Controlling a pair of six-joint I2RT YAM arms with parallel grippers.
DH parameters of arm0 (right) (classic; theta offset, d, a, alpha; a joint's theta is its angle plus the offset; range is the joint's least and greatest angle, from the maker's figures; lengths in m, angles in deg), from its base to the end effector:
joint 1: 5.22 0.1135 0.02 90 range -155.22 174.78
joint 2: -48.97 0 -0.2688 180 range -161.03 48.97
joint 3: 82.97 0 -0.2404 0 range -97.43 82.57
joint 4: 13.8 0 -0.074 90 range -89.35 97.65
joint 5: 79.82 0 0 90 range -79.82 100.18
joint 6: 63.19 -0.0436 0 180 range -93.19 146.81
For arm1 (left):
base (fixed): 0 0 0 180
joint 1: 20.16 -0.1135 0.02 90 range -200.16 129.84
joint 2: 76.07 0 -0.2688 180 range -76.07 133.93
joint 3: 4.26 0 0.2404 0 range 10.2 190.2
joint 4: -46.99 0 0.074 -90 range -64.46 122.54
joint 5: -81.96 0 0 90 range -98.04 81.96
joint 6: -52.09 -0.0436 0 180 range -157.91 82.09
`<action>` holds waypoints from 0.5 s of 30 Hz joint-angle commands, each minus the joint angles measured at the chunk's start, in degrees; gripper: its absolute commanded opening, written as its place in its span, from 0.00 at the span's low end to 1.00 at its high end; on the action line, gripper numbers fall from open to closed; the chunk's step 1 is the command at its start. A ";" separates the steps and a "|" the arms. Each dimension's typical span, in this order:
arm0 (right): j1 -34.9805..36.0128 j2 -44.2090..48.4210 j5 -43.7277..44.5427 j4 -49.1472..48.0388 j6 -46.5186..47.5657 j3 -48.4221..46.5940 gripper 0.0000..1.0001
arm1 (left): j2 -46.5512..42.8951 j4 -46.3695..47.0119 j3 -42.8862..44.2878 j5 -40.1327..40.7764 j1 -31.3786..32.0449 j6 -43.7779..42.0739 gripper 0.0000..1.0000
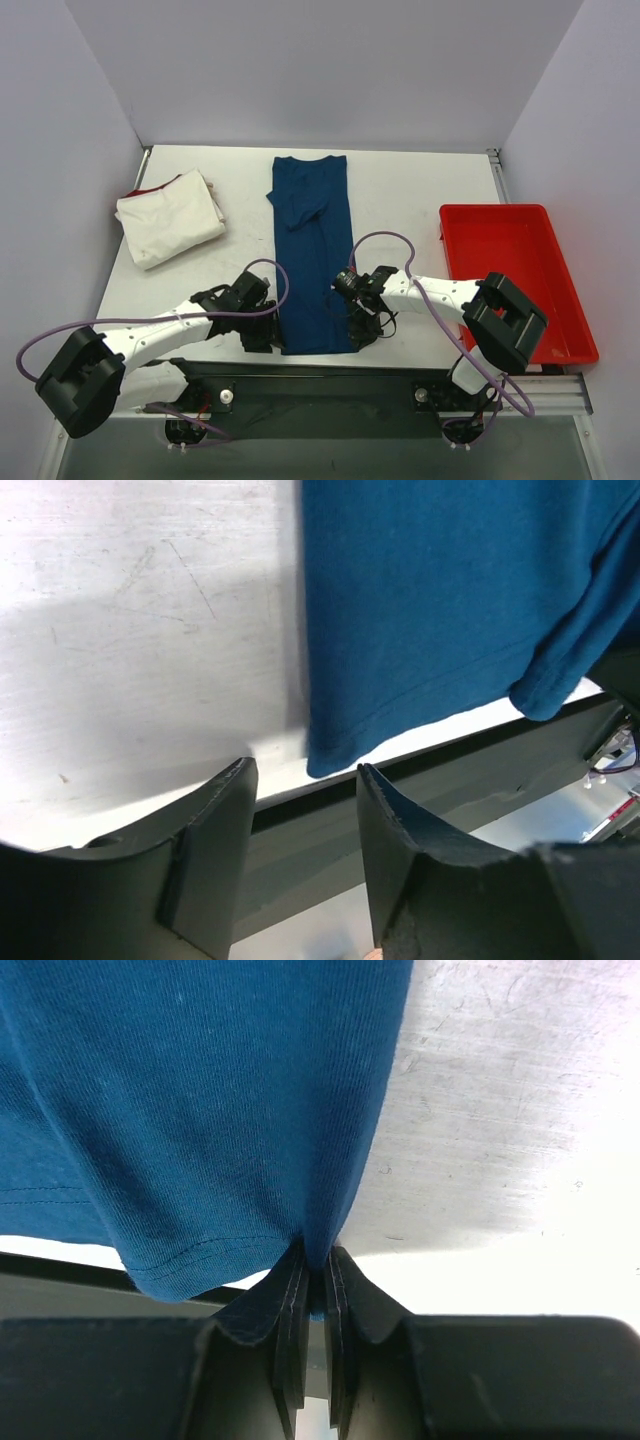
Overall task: Fold and stack the t-shirts
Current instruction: Grab the bottom of the folded rectangular tshirt with both arms
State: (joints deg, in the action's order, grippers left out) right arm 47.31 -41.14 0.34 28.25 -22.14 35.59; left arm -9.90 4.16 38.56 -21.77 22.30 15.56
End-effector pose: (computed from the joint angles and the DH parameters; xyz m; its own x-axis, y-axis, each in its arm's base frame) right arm 0.1584 0.2189 0.1566 -0.9927 -0.0737 -0.0952 -0.1030 0.9292 0.3549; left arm 0.1251 -0.1285 0.1577 -0.9855 -0.1563 -0.0659 -0.1099 0.8843 -0.4538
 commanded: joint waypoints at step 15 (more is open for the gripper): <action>-1.12 1.07 1.15 5.89 2.72 0.49 0.18 | 6.95 11.95 -1.73 -2.87 1.66 3.92 0.48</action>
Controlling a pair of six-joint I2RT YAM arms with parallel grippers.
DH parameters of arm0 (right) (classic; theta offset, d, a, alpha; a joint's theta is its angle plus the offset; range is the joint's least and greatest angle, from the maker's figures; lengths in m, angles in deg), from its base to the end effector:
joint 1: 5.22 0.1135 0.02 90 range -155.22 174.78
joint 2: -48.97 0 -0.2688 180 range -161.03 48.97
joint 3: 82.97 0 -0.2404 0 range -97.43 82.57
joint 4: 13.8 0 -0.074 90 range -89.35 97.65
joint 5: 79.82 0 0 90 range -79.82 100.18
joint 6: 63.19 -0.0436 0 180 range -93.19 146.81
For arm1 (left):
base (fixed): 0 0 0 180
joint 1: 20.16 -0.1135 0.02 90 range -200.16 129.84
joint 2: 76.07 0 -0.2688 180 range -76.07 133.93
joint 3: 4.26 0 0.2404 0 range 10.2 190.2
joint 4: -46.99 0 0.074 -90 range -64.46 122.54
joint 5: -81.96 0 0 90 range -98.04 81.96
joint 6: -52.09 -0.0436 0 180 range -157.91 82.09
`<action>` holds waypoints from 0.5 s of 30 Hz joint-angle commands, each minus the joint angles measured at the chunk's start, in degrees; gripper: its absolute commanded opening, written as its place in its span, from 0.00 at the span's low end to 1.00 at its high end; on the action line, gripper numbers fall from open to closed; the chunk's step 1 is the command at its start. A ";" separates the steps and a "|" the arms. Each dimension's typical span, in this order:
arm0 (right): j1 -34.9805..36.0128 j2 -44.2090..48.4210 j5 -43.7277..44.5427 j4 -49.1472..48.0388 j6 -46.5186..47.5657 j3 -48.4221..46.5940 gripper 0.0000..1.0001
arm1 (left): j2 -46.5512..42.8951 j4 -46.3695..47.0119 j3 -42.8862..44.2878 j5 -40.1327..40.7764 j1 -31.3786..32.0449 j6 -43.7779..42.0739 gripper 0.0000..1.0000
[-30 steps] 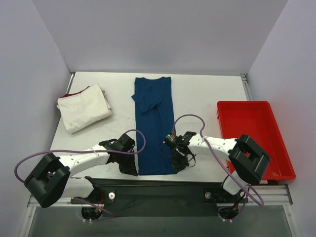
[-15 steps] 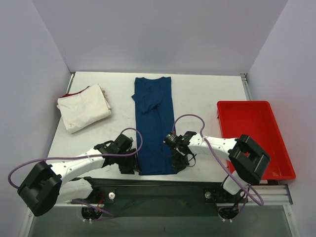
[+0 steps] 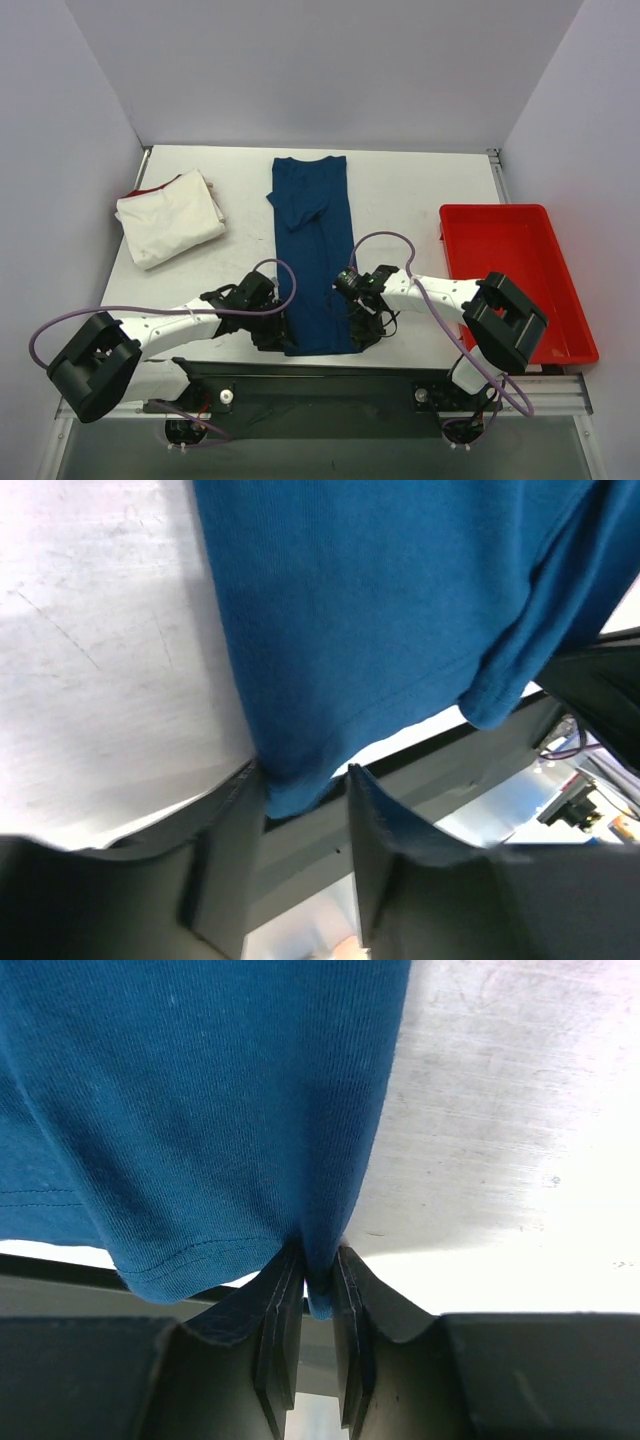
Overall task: Fold and stack the t-shirts
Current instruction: Grab the bottom of the folded rectangular tshirt with both arms
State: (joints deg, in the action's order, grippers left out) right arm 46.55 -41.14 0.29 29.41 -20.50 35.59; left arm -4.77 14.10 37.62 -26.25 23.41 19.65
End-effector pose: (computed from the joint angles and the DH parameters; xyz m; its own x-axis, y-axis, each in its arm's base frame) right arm 0.1598 0.2150 0.1558 -0.9919 -0.0890 -0.0909 -0.1148 0.9337 0.3393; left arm 0.1332 -0.1455 0.1478 -0.9855 -0.1690 -0.0157 -0.1338 0.8306 -0.5406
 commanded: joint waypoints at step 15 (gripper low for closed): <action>-2.02 3.97 0.49 4.91 0.37 2.16 0.00 | 0.41 -6.79 -0.44 5.74 0.73 0.62 0.00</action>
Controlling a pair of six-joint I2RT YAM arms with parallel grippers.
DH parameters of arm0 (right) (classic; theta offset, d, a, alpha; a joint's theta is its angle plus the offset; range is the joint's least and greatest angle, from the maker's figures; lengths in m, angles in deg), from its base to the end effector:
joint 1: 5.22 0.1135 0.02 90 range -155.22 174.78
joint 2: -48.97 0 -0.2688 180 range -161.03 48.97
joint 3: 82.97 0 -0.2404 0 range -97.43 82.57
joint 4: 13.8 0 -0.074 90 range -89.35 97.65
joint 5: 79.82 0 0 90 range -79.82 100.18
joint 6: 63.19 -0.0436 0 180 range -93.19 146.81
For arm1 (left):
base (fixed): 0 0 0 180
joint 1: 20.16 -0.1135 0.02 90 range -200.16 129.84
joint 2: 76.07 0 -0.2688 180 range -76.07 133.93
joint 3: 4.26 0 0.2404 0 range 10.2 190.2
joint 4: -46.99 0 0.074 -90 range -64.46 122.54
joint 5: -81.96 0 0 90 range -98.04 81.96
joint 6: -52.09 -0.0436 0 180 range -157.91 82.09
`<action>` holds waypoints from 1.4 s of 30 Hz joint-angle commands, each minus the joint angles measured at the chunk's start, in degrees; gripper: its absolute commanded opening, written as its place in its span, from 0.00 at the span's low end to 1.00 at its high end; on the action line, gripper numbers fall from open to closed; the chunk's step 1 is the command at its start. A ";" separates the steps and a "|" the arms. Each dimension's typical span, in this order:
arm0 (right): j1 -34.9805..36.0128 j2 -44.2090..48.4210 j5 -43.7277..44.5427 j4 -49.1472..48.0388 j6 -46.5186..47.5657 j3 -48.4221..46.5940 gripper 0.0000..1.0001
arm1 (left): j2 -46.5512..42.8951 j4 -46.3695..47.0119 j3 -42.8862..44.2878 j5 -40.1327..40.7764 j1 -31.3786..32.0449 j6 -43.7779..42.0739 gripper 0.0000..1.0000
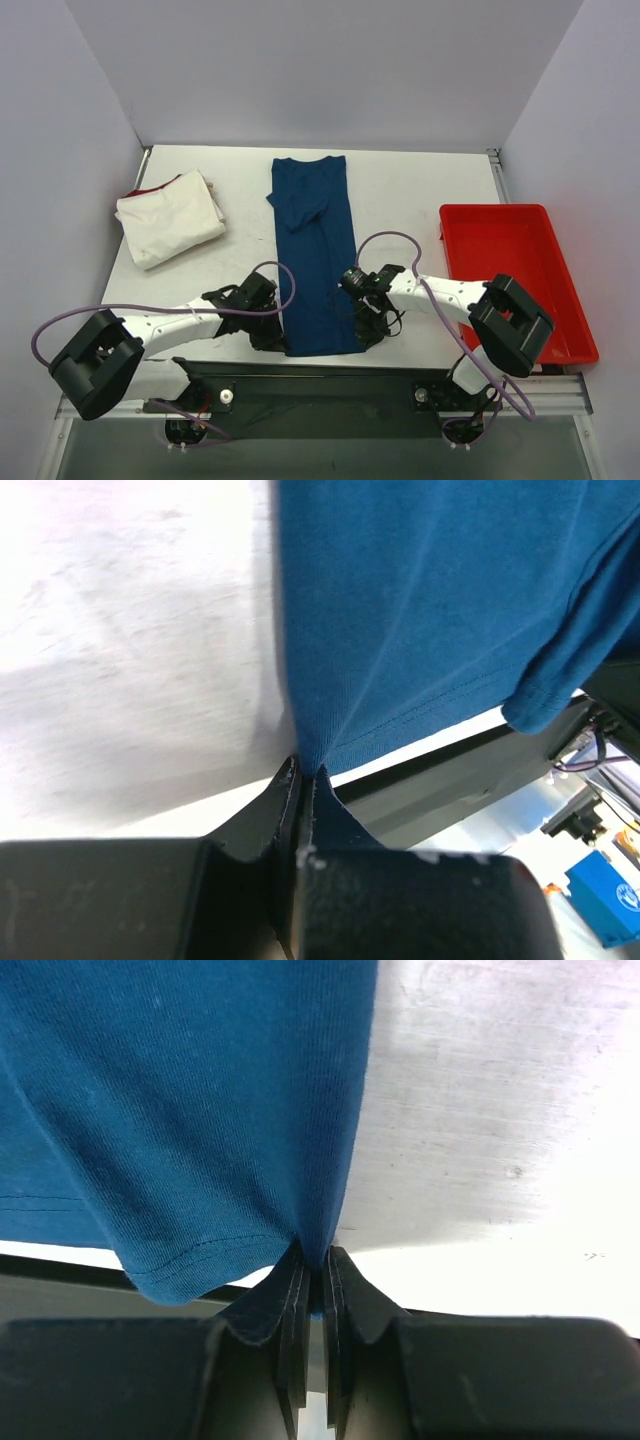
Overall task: Fold and stack the t-shirts
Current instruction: Grab the bottom of the folded rectangular tshirt with both arms, then fold the folded rectangular tshirt in 1/3 of the way
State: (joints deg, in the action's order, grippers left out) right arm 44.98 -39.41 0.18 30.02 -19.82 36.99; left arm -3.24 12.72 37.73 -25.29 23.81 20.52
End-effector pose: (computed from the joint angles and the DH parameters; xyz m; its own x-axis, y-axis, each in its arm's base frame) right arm 0.1605 0.2045 0.1568 -0.9932 -0.0737 -0.0902 -0.1000 0.9365 0.3362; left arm 0.1319 -0.1452 0.1422 -0.9832 -0.1821 0.0088 -0.1621 0.8511 -0.4994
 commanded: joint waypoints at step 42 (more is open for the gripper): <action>-3.86 12.37 -0.47 30.84 1.71 -22.70 0.00 | -22.13 -25.29 16.24 9.79 0.34 4.33 0.00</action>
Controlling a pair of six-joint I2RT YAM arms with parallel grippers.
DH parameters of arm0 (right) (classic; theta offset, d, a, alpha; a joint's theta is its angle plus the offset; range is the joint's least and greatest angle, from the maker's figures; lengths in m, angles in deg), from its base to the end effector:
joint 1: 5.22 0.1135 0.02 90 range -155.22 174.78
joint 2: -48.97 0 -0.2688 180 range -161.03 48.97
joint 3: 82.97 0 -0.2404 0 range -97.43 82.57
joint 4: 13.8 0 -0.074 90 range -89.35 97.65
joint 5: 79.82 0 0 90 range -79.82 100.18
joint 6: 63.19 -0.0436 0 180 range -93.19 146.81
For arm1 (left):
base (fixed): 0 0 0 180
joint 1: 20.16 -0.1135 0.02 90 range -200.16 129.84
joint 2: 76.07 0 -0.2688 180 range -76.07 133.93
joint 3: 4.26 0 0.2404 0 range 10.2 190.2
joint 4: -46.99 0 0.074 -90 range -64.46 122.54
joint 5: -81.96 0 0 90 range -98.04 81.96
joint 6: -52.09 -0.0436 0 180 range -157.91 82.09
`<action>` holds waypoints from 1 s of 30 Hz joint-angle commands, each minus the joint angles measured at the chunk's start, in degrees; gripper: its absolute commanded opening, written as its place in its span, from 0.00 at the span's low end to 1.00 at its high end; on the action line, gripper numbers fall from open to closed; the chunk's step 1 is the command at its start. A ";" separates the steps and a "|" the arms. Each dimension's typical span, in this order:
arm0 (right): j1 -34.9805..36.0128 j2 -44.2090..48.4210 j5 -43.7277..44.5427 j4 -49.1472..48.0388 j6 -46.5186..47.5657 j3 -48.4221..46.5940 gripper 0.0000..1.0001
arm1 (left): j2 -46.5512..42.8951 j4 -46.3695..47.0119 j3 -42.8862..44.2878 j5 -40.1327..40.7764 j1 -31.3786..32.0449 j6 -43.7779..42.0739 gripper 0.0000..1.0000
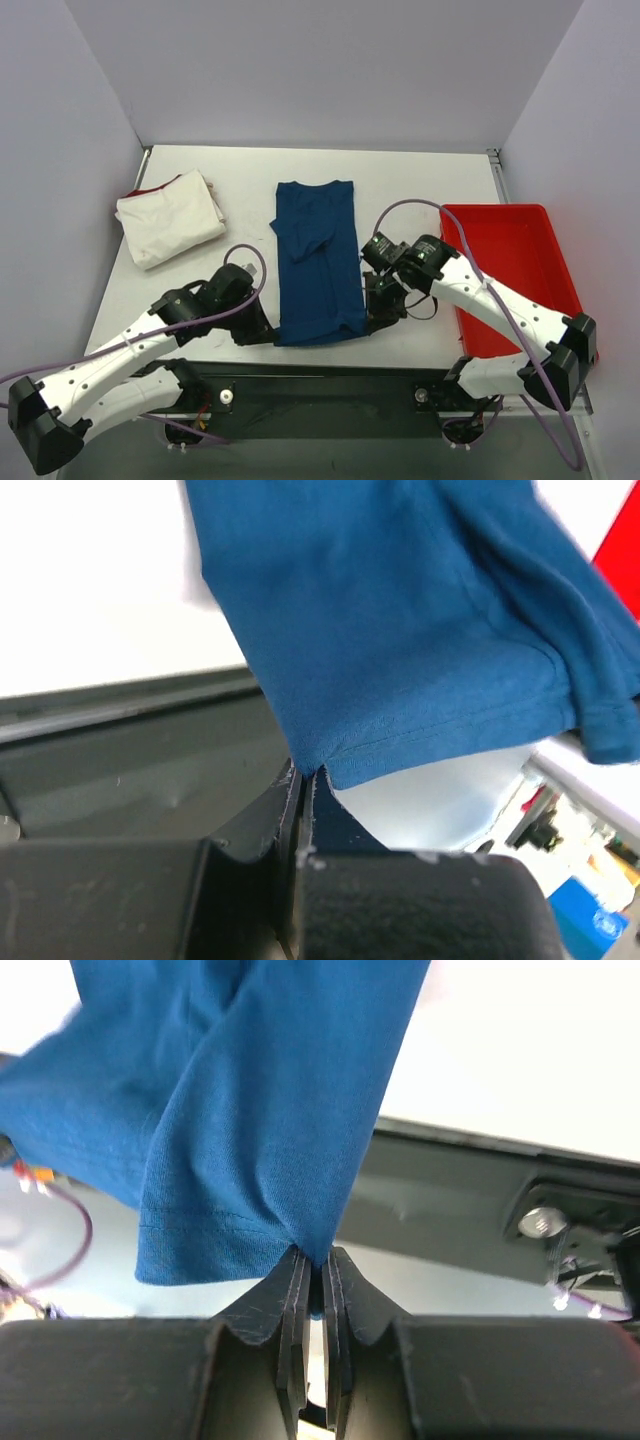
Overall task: Fold and stack the t-shirts
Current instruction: Fold the folded rectangular tshirt in 1/3 of the way
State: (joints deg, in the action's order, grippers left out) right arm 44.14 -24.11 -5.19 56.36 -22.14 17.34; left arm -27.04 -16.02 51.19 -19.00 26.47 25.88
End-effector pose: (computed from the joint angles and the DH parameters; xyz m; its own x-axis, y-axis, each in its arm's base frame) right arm 0.1425 0.1838 0.2944 -0.9927 -0.0401 -0.1136 -0.0912 0.8659 0.4917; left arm 0.0949 -0.1125 0.2458 -0.9580 -0.2686 -0.1008 -0.1673 0.8086 -0.5641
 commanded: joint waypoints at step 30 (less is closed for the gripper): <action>-19.30 -48.12 9.14 1.43 21.70 -42.43 0.00 | 50.09 23.41 27.12 -11.89 -29.58 -26.96 0.00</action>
State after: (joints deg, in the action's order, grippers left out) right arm 25.63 -70.69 3.05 54.81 -2.47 -21.52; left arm 21.18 4.44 74.86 -29.55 -1.90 2.05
